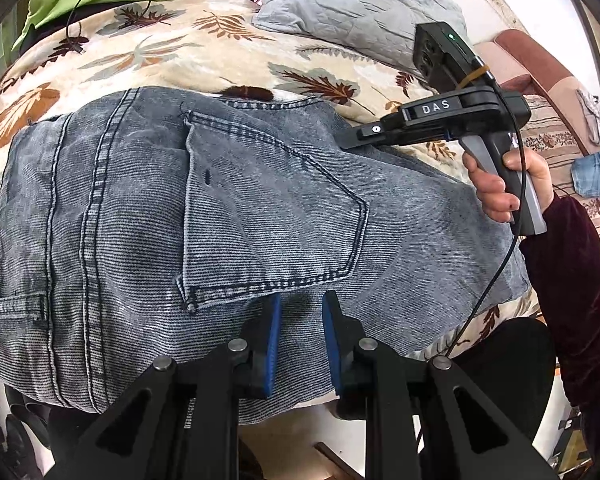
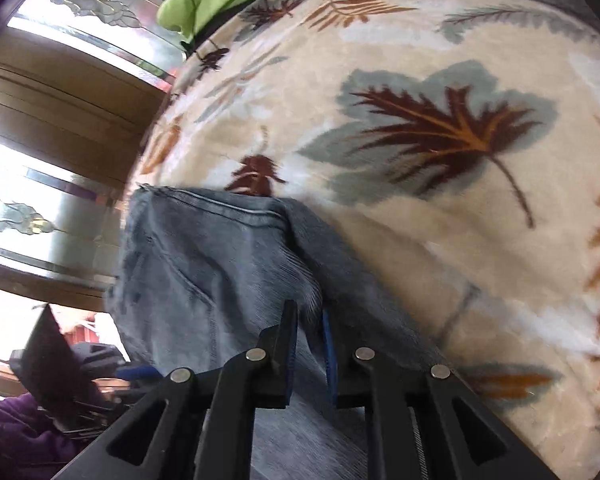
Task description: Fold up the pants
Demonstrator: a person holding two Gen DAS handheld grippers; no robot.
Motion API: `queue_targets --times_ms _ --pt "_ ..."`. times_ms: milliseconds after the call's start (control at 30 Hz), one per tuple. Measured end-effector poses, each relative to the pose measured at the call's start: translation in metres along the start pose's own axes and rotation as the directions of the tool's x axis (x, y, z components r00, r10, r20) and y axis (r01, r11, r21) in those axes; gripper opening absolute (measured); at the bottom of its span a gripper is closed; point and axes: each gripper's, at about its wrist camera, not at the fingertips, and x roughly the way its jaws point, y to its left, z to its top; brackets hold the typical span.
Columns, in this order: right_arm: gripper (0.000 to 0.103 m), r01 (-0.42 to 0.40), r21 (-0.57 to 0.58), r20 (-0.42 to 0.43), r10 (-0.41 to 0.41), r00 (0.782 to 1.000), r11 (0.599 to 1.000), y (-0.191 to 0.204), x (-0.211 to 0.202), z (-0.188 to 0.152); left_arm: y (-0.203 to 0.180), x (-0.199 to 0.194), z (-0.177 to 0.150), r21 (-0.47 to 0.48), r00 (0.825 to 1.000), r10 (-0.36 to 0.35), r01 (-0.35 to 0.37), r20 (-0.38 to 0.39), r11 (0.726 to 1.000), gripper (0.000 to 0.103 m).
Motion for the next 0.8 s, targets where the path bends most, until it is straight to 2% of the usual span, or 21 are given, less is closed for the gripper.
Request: queue_targets --times_ms 67,133,200,300,400,467,533,600,667,733,800 --pt "0.015 -0.007 -0.006 0.003 0.007 1.000 1.000 0.005 0.006 -0.001 0.000 -0.001 0.001 -0.002 1.000 -0.002 0.002 0.001 1.000 0.021" --pt "0.015 0.035 -0.008 0.025 -0.035 0.999 0.999 0.012 0.010 -0.003 0.000 -0.002 0.000 -0.003 1.000 -0.004 0.004 0.004 1.000 0.021" --pt "0.011 0.105 -0.038 0.053 -0.103 0.993 0.994 0.021 0.008 -0.005 0.000 -0.003 -0.001 -0.002 1.000 -0.002 0.002 0.006 1.000 0.021" --pt "0.005 0.227 -0.059 0.099 -0.221 0.970 0.972 0.038 0.001 -0.009 0.000 -0.004 -0.003 0.001 1.000 0.003 -0.003 0.009 1.000 0.021" --pt "0.003 0.412 -0.116 0.153 -0.393 0.907 0.904 0.060 -0.002 -0.010 0.000 -0.005 -0.004 -0.006 1.000 0.001 -0.001 0.013 1.000 0.021" --pt "0.003 0.484 -0.121 0.177 -0.461 0.870 0.867 0.068 -0.001 -0.008 0.002 -0.005 -0.006 -0.012 1.000 0.000 0.000 0.013 1.000 0.021" --pt "0.003 0.533 -0.132 0.183 -0.508 0.842 0.836 0.070 0.006 -0.005 0.004 -0.006 -0.007 -0.021 1.000 -0.001 0.001 0.015 1.000 0.021" --pt "0.003 0.607 -0.154 0.201 -0.577 0.792 0.780 0.074 0.015 -0.004 0.005 -0.007 -0.008 -0.024 1.000 -0.002 0.002 0.017 1.000 0.021" --pt "0.003 0.628 -0.145 0.186 -0.602 0.776 0.764 0.070 0.025 0.000 0.006 -0.009 -0.008 -0.027 1.000 -0.002 0.003 0.020 1.000 0.021" --pt "0.002 0.663 -0.139 0.201 -0.634 0.746 0.736 0.068 0.028 0.003 0.007 -0.012 -0.009 -0.024 1.000 0.000 0.000 0.025 1.000 0.021" --pt "0.001 0.681 -0.112 0.204 -0.654 0.728 0.723 0.063 0.027 0.009 0.007 -0.014 -0.011 -0.026 1.000 0.000 0.000 0.027 1.000 0.021"
